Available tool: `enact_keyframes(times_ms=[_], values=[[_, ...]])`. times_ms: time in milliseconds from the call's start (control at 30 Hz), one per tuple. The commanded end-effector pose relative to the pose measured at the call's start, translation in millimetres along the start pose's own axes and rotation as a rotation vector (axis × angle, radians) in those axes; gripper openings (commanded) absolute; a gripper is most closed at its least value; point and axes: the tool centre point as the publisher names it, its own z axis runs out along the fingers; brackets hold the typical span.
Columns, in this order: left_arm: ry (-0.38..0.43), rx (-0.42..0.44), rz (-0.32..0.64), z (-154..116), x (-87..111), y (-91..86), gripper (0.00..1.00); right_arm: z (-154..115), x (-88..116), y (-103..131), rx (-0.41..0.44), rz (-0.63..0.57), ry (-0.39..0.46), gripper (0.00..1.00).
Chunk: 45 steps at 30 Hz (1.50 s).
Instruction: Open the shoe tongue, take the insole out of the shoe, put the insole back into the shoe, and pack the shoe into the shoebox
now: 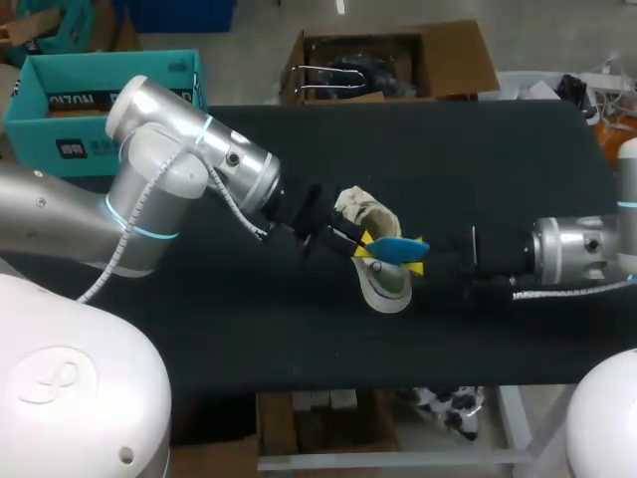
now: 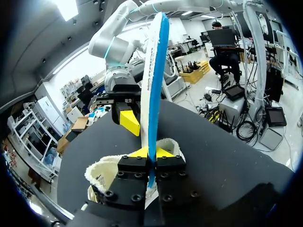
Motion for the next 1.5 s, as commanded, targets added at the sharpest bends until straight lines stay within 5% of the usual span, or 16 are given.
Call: enact_keyframes(times_ms=[33, 833, 1033, 1133, 1200, 1267, 1433, 1500], values=[[-0.002, -0.005, -0.004, 5, -1.7, 6.2, 0.00, 5, -3, -2, -0.025, -0.001, 0.005, 0.00], [0.002, -0.037, -0.089, 5, -18.0, 42.6, 0.00, 21, -6, 38, -0.141, -0.068, 0.009, 0.00], [0.005, 0.000, -0.080, -1, -7.4, 35.6, 0.00, 22, -8, 41, -0.143, -0.054, 0.014, 0.00], [-0.004, 0.026, -0.046, -6, -1.0, 21.2, 0.59, 22, -8, 40, -0.150, -0.052, 0.018, 0.00], [-0.005, 0.047, -0.022, -8, 3.6, 11.6, 0.70, 22, -9, 40, -0.154, -0.049, 0.020, 0.00], [-0.004, 0.063, 0.000, -8, 7.5, 3.3, 0.51, 21, -9, 40, -0.154, -0.047, 0.022, 0.00], [-0.004, 0.082, 0.051, -7, 15.7, -13.8, 0.45, 21, -9, 40, -0.150, -0.045, 0.028, 0.00], [-0.001, 0.083, 0.060, -5, 17.4, -17.4, 0.33, 21, -10, 40, -0.149, -0.045, 0.030, 0.00]])
